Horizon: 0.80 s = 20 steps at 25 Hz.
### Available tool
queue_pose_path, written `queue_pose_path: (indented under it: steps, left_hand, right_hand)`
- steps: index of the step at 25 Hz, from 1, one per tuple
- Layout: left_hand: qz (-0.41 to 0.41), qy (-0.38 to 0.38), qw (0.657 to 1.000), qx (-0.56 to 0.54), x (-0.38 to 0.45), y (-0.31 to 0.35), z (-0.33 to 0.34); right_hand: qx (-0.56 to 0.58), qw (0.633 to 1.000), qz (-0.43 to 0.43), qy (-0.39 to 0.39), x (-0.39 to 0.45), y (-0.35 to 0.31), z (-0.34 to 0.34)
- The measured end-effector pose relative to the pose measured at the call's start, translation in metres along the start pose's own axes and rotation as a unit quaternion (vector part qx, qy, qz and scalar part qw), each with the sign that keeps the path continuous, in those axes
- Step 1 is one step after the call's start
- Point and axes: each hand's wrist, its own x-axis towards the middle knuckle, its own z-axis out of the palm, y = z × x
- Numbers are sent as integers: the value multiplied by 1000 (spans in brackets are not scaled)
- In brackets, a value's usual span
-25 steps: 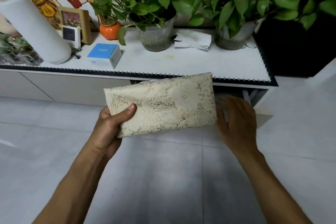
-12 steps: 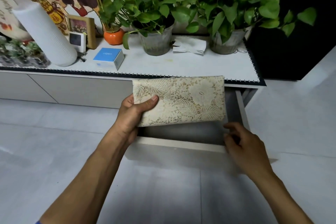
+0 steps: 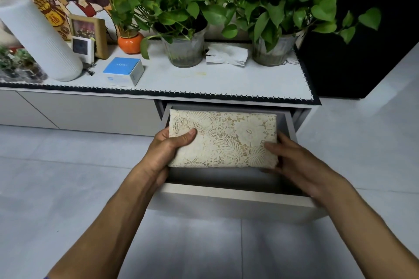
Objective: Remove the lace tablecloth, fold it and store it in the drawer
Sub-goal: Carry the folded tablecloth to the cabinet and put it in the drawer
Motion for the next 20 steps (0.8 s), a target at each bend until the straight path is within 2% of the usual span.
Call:
queue_pose_path:
  steps: [2,4,6,9,11,18,20]
  left_hand:
    - [-45,-13,999,-3,8,-4,0]
    - [-94,-3,995,33,21,-6,2]
    - [-138,34,980,139,38,-12,2]
    - [-140,75,949,271,62,-25,2]
    - [-132,73,944,295,70,-31,1]
    - [-130,64,925,351,86,-46,-7]
    - [-137,58,923,354,84,-46,-8]
  right_hand:
    - [80,997,22,6,25,-8,0]
    - [58,995,70,49,48,-11,2]
    - [32,988,122,89,70,-7,2]
    - [-13,977,165,135,97,0,1]
    - [-35,970,185,153,107,11,-1]
    - [-90,967,169,170,127,54,-8]
    - [-227,952,92,184,121,43,-1]
